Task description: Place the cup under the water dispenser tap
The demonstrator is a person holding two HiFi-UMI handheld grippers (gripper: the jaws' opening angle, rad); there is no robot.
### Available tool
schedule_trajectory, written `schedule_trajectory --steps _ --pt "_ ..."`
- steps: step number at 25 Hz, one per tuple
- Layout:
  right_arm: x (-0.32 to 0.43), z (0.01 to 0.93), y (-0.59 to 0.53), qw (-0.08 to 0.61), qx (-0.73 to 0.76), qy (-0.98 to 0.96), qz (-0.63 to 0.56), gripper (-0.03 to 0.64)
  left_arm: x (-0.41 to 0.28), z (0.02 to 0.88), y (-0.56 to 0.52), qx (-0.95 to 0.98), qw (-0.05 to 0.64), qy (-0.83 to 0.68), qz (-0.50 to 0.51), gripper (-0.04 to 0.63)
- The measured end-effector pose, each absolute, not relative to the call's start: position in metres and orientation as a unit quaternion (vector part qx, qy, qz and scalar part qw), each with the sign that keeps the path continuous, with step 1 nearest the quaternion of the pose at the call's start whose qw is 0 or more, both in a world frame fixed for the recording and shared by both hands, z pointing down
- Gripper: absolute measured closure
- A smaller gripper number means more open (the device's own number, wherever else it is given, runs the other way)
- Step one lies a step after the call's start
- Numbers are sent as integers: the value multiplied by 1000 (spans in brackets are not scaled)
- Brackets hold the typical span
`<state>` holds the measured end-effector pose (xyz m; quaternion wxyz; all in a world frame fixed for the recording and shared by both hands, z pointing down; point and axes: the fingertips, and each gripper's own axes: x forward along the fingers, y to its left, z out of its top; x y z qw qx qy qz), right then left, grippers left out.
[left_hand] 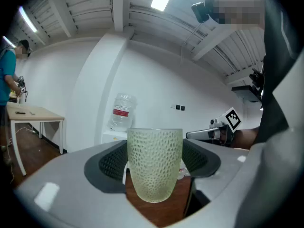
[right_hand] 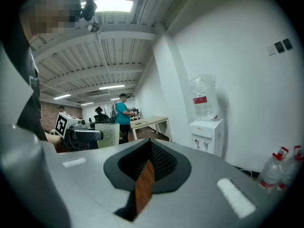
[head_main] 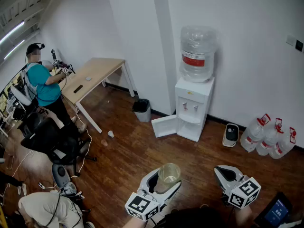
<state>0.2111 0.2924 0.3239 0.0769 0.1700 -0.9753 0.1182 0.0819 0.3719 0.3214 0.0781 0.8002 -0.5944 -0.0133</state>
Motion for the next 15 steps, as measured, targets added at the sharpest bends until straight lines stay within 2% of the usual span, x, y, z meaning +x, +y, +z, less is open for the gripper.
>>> schedule_trajectory --steps 8,15 --pt "184 342 294 85 185 -970 133 615 50 330 362 810 89 -580 -14 239" --pt "158 351 243 82 187 -969 141 615 27 338 310 818 92 -568 -4 239"
